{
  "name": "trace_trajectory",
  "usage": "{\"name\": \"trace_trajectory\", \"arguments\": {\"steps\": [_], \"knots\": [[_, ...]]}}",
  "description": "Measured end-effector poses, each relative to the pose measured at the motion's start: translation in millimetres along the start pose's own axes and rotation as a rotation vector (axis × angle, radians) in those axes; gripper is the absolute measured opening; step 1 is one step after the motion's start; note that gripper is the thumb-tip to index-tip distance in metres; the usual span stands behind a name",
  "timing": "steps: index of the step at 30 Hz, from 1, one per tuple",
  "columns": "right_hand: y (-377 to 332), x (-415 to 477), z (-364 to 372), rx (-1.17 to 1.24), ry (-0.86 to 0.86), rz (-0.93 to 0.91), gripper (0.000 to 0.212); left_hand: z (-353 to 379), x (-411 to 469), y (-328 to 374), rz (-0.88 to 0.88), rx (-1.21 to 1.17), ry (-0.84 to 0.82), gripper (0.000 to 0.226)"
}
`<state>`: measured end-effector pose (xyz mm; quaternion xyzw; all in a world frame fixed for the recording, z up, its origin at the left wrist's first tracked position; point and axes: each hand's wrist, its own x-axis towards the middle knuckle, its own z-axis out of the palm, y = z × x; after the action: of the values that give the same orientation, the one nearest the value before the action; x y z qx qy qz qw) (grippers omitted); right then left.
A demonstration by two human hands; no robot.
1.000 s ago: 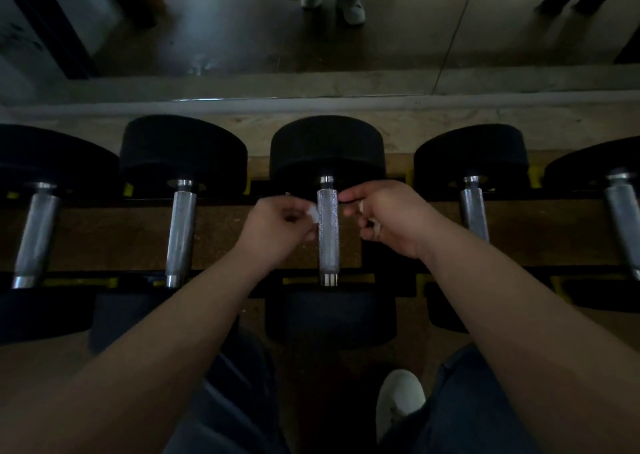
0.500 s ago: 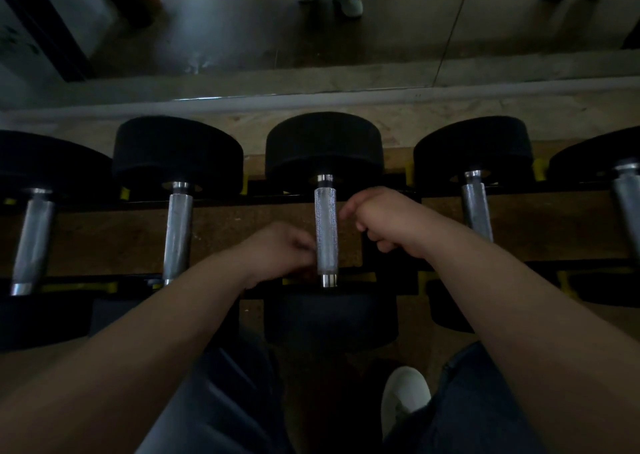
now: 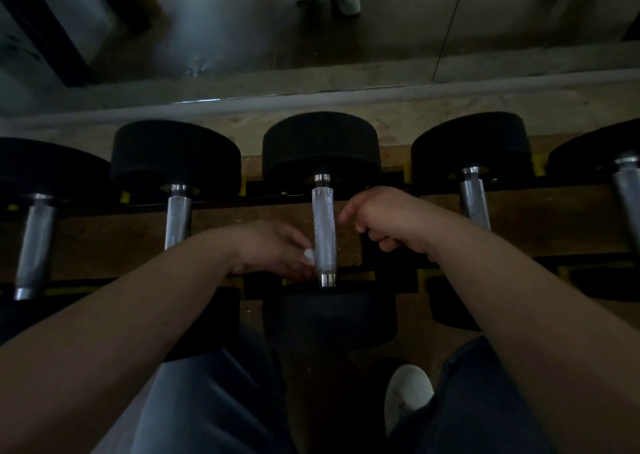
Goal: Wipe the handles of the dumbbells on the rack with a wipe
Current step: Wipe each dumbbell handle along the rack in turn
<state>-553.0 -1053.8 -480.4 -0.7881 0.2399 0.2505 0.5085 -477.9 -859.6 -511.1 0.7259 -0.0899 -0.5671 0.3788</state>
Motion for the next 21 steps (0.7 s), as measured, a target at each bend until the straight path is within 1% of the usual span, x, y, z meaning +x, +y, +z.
{"name": "trace_trajectory", "arguments": {"steps": [2, 4, 5, 6, 8, 10, 11, 12, 13, 15, 16, 17, 18, 21], "knots": [[-0.4, -2.9, -0.3, 0.004, -0.001, 0.023, 0.028, -2.1, 14.7, 3.2, 0.099, -0.280, 0.149, 0.023], [-1.4, -6.7, -0.6, -0.015, 0.037, 0.025, 0.013, -4.6, 28.0, 10.9, 0.187, -0.465, 0.278, 0.025], [-1.7, -7.1, -0.6, -0.029, 0.074, 0.002, 0.009, -4.9, 31.7, 12.7, 0.206, -0.480, 0.301, 0.023], [-0.8, -4.6, -0.6, -0.065, 0.113, -0.038, 0.016, -4.6, 31.2, 12.9, 0.212, -0.447, 0.297, 0.020], [1.2, 0.8, 1.7, -0.138, 0.172, -0.100, 0.029, -3.6, 21.6, 6.3, 0.136, -0.269, 0.189, 0.017], [2.2, 4.3, 5.4, -0.157, 0.170, -0.116, 0.034, -1.1, 11.8, -4.2, 0.010, -0.029, 0.045, 0.015], [2.9, 6.0, 7.4, -0.168, 0.160, -0.116, 0.035, -0.5, 12.3, -8.2, -0.014, 0.027, 0.009, 0.015], [3.1, 7.1, 9.2, -0.190, 0.145, -0.110, 0.037, 1.0, 15.0, -8.5, 0.004, 0.001, 0.016, 0.018], [2.8, 7.8, 10.7, -0.212, 0.135, -0.102, 0.038, 1.7, 20.6, -7.2, 0.040, -0.092, 0.066, 0.022], [2.5, 7.8, 12.1, -0.233, 0.121, -0.082, 0.034, 1.6, 31.6, -1.1, 0.126, -0.364, 0.220, 0.027], [3.1, 7.7, 12.1, -0.229, 0.116, -0.073, 0.033, 1.2, 35.1, 1.6, 0.165, -0.440, 0.269, 0.027], [4.2, 7.7, 11.9, -0.227, 0.114, -0.064, 0.033, 1.1, 36.5, 1.3, 0.188, -0.446, 0.261, 0.027], [6.4, 8.5, 11.6, -0.243, 0.115, -0.058, 0.033, 0.6, 36.3, -1.5, 0.180, -0.382, 0.216, 0.028], [12.8, 9.5, 11.4, -0.397, 0.085, -0.035, 0.028, 1.9, 27.3, -13.3, -0.005, 0.225, 0.015, 0.028]]}}
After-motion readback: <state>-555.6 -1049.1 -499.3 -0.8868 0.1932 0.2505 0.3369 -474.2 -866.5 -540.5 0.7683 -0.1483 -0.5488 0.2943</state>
